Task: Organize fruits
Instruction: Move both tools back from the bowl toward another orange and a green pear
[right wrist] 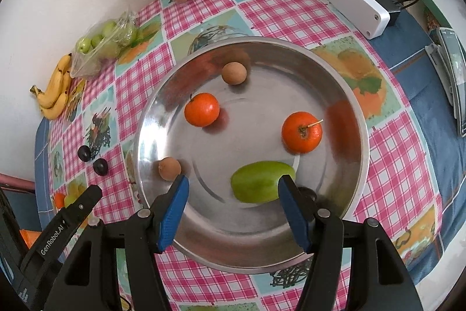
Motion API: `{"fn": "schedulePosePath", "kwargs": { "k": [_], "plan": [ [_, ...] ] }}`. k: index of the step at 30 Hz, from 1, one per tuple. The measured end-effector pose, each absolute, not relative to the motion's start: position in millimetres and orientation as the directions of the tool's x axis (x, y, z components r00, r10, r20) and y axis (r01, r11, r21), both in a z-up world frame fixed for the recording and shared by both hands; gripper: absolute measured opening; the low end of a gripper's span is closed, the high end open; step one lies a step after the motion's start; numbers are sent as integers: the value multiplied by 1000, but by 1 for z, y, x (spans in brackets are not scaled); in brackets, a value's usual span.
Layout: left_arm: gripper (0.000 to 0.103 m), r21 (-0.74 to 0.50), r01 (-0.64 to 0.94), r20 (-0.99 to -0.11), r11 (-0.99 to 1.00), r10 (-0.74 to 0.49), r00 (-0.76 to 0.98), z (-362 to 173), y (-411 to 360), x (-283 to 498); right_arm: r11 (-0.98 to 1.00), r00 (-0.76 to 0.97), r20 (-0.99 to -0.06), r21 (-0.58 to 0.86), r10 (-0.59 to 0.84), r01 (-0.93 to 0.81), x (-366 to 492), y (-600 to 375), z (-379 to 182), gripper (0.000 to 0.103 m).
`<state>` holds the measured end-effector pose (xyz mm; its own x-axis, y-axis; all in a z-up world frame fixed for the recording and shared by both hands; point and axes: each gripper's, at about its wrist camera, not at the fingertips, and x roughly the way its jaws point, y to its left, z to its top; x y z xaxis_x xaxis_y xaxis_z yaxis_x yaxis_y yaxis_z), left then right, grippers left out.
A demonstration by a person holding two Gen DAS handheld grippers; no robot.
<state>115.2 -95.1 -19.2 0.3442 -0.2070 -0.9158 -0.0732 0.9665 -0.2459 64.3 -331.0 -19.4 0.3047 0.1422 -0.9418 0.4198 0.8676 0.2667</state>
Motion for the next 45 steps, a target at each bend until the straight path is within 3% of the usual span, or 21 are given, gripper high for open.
{"fn": "schedulePosePath", "kwargs": {
  "k": [3,10,13,17,18,21,45],
  "plan": [
    [66,-232,-75,-922,970,-194,335,-21,-97,116,871,299,-944,259,138,418,65,-331,-21,65],
    [83,-166,-89,-940,982,-131,316,-26,-98,118,892,280,-953,223,115,393,71,-328,-24,81],
    [95,-151,-87,-940,985,-117,319,-26,-98,117,906,269,-959,193,92,377,72,-325,-26,81],
    [100,-138,-82,-941,987,-105,321,-27,-99,117,917,257,-963,171,78,361,74,-323,-29,82],
    [101,-133,-82,-941,988,-100,322,-27,-99,117,919,255,-964,166,75,358,75,-322,-30,83],
    [103,-126,-80,-939,989,-93,331,-27,-98,117,922,257,-964,159,68,352,75,-322,-30,102],
    [103,-76,-8,-953,997,-70,295,-34,-107,116,928,234,-972,122,39,352,75,-319,-31,102]
  ]
}}
